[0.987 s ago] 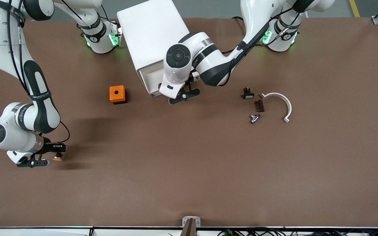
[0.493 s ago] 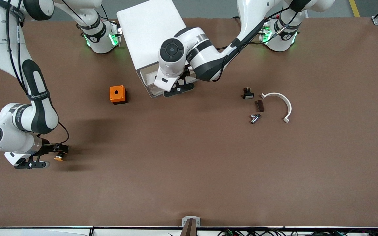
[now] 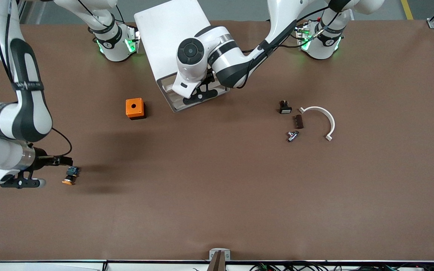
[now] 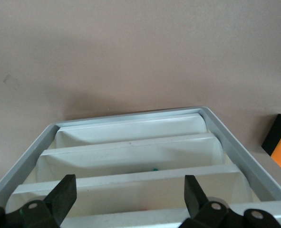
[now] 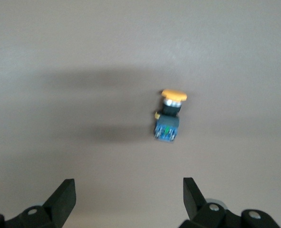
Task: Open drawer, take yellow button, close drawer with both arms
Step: 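Lower the button onto the table and open the right gripper, then push the drawer shut with the left gripper while the right gripper withdraws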
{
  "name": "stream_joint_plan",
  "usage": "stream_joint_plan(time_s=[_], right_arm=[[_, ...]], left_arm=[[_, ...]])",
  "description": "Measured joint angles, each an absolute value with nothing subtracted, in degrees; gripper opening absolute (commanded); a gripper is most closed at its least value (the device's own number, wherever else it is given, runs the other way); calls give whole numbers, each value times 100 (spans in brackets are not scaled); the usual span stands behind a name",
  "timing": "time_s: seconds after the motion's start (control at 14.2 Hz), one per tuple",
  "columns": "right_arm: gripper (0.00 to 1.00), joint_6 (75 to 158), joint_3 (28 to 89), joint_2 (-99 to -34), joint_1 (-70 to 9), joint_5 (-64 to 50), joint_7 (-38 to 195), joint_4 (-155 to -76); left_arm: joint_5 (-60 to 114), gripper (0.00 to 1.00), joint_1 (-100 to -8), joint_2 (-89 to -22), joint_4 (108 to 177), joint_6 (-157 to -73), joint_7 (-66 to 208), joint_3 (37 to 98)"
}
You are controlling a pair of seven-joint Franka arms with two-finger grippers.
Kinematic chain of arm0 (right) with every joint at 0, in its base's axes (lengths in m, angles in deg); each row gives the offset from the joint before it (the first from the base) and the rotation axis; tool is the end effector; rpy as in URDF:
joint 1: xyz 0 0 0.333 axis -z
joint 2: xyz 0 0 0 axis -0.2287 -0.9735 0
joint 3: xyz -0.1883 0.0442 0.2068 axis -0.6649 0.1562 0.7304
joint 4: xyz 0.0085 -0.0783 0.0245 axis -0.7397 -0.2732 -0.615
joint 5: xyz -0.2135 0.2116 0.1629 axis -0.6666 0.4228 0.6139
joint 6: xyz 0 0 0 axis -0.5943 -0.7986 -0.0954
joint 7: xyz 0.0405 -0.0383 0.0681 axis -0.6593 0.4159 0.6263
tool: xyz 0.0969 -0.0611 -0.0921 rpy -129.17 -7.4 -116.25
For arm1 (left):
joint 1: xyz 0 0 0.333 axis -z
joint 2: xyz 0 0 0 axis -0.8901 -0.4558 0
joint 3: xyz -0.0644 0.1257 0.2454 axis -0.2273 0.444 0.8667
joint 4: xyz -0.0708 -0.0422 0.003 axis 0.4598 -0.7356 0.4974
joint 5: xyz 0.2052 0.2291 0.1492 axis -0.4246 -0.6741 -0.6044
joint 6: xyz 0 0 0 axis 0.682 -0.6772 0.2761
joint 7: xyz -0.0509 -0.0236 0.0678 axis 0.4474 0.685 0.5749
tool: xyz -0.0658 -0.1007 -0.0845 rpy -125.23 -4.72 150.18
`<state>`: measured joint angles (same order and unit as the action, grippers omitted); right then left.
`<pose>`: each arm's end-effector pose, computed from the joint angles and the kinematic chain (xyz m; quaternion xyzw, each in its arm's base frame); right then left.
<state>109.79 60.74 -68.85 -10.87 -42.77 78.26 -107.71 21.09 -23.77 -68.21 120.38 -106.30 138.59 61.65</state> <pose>0.5953 -0.0546 0.3193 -0.9976 0.0118 0.0681 0.0048 0.3290 -0.5574 0.3113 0.9784 0.1379 -0.1522 0.0257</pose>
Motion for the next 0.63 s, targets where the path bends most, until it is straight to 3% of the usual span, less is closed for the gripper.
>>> stream_joint_plan(time_s=[0.28,0.63], right_arm=[[100,9690,6074,-6039,-1210,-4279,7440,-10628],[100,8893,6077,-5152,-1441,-4278,7108,-10606]], left_arm=[[2362,100,-2304,-6822,12084,-10627,13860,6164],[2403,100,-2304,-6821,12087,-10628,13864,6169]])
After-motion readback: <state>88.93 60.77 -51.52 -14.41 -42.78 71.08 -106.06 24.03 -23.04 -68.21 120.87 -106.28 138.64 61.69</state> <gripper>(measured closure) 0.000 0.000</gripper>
